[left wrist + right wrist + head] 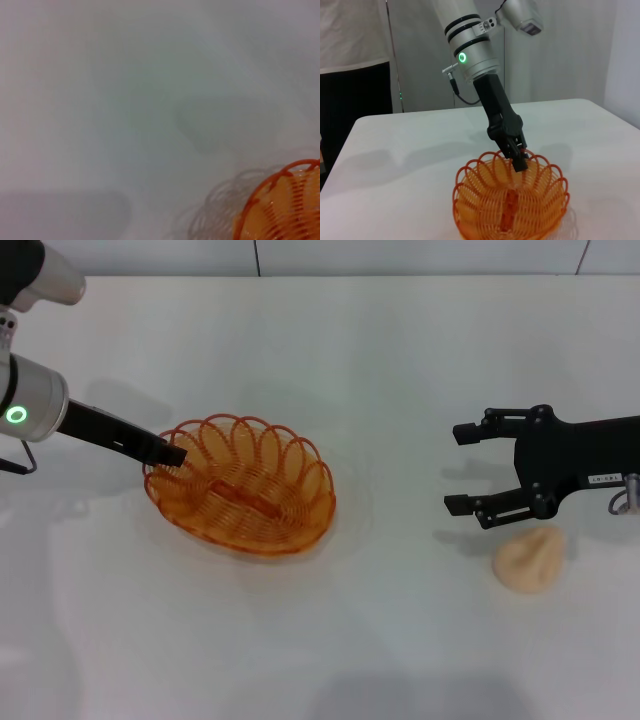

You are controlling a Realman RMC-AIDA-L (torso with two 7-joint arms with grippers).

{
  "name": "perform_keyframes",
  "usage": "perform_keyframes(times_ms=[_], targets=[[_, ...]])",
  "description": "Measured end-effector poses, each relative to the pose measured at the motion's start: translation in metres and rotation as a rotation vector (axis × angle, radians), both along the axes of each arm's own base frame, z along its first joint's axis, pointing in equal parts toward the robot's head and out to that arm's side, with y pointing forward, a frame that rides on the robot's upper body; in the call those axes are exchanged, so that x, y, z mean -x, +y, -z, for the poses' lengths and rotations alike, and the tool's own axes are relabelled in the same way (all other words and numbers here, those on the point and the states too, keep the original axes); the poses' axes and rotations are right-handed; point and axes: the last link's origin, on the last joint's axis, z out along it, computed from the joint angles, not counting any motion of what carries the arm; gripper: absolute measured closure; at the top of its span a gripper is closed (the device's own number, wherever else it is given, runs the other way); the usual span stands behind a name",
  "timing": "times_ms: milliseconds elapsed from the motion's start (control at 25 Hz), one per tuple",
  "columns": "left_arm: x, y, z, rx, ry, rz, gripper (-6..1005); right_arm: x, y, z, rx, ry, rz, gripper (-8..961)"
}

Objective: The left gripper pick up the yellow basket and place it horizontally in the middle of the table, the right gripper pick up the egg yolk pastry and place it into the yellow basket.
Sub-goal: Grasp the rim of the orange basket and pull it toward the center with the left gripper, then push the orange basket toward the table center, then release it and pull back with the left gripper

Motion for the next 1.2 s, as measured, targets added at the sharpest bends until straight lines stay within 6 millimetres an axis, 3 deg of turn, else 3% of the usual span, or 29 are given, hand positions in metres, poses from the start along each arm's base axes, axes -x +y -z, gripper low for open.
perform_keyframes(times_ms=[80, 320, 520, 800, 1200], targets=[[0.001, 0.0, 0.0, -0.004, -0.007, -0.002, 753, 0.0, 0.0, 0.0, -0.001, 0.001, 0.0, 89], [-0.001, -0.002, 0.0, -0.01, -0.05, -0.011, 903, 0.001, 0.001, -0.001, -0.003, 0.001, -0.001, 89], [-0.013, -0.007, 0.001, 0.007, -0.153, -0.025, 904, 0.002, 0.001, -0.002, -0.005, 0.007, -0.007, 90], [-0.027, -0.015, 0.002, -0.008, -0.313, -0.185, 911, 0.002, -0.001, -0.003, -0.013, 0.004, -0.039, 90], [-0.035, -0.018, 0.016, -0.015, -0.337, -0.401, 917, 0.004, -0.006, -0.004, 0.005, 0.002, -0.102, 91]])
